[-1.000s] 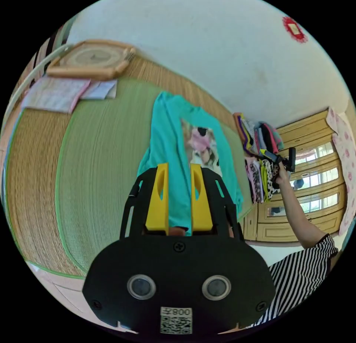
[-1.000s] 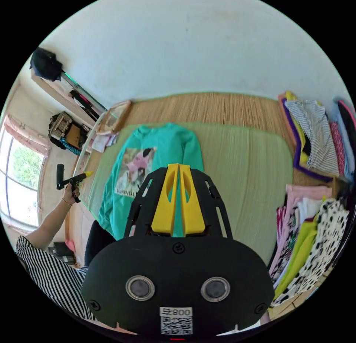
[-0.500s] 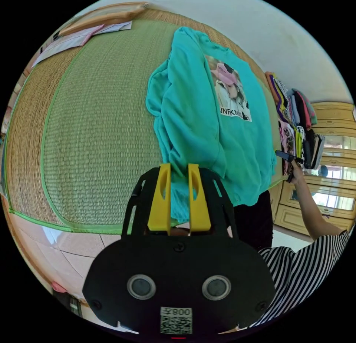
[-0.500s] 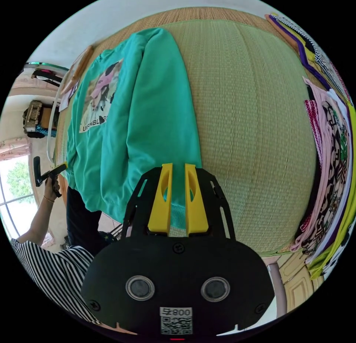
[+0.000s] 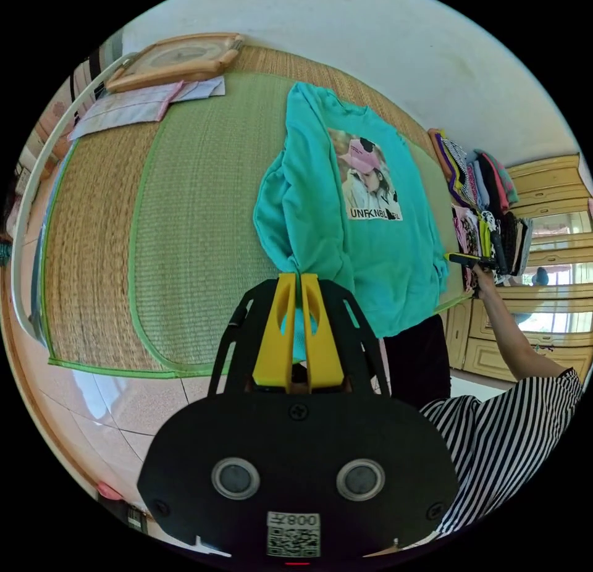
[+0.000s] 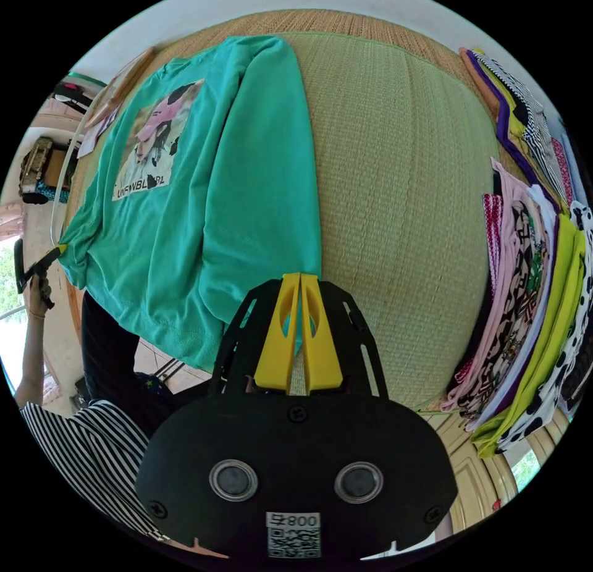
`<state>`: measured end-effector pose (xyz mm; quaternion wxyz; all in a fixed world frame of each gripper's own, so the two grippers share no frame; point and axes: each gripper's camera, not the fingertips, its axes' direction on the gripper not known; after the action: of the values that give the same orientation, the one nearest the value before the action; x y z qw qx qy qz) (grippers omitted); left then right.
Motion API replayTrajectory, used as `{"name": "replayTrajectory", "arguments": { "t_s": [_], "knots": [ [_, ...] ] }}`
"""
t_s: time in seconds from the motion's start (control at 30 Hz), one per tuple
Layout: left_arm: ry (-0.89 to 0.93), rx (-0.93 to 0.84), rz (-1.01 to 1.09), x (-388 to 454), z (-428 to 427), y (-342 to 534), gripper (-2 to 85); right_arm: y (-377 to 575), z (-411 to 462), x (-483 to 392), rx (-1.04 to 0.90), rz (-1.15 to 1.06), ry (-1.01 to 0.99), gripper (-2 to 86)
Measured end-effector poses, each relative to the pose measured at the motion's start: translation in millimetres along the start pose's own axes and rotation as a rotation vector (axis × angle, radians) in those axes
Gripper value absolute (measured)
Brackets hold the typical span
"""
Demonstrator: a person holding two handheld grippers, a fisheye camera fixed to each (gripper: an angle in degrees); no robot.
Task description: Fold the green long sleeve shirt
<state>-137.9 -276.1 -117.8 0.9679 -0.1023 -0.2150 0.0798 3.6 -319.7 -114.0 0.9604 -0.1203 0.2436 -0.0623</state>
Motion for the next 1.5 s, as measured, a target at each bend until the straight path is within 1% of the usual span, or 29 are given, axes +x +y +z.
{"name": "replayTrajectory", "arguments": {
  "t_s": [0.1,0.2,0.3,0.37,0.53,0.67,0.73,0.9,1.2,1.33,1.37,1.4,1.43,1.47,1.5],
  "knots": [
    [0.032,0.047,0.007,-8.6,-28.1,-2.7,1.2,-7.6,-28.5,-5.1,0.036,0.007,0.001,0.0],
    [0.064,0.021,-0.010,-12.9,-26.2,-1.3,1.1,-11.5,-42.3,-12.8,0.049,0.015,-0.018,0.1],
    [0.039,-0.019,-0.034,-10.7,-5.0,8.9,1.2,-8.8,-34.0,-24.8,0.047,0.038,-0.043,0.3],
    [0.060,-0.024,-0.059,-12.5,5.7,17.6,1.2,-5.6,-25.6,-34.9,0.037,0.050,-0.041,0.6],
    [0.107,-0.008,-0.117,-21.5,13.0,37.0,1.3,-4.0,-11.2,-68.5,-0.013,0.033,0.019,5.0],
    [0.105,-0.006,-0.113,-17.9,7.6,47.1,1.2,-5.9,-10.2,-91.2,-0.012,0.037,0.066,5.7],
    [0.106,-0.002,-0.096,-13.8,4.3,51.3,1.2,-5.7,-11.2,-110.4,-0.013,-0.002,0.123,5.2],
    [0.104,-0.013,-0.058,0.8,-1.6,62.7,1.0,-7.5,-12.9,-136.2,-0.052,-0.057,0.158,1.5],
    [0.046,0.054,-0.065,10.6,-36.9,87.5,0.9,1.6,-30.5,-146.0,-0.089,-0.093,0.176,0.2],
    [-0.007,0.092,-0.071,11.4,-55.2,91.8,0.9,7.7,-47.7,-151.7,-0.074,-0.129,0.187,0.2],
    [-0.058,0.098,-0.068,11.3,-65.2,87.8,0.9,7.2,-54.4,-152.5,-0.066,-0.141,0.192,0.2],
    [-0.138,0.118,-0.067,10.0,-81.4,81.3,1.0,4.5,-72.8,-153.2,-0.044,-0.167,0.243,0.2],
    [-0.179,0.135,-0.073,8.2,-91.9,77.6,1.1,-0.6,-98.0,-150.8,-0.021,-0.188,0.335,0.3],
    [-0.252,0.183,-0.099,1.8,-116.9,69.8,1.2,-3.8,-113.3,-148.0,-0.005,-0.194,0.391,0.3],
    [-0.313,0.244,-0.152,-8.7,-144.8,63.0,1.3,-11.3,-148.2,-137.4,0.040,-0.184,0.494,0.5]
  ]
}}
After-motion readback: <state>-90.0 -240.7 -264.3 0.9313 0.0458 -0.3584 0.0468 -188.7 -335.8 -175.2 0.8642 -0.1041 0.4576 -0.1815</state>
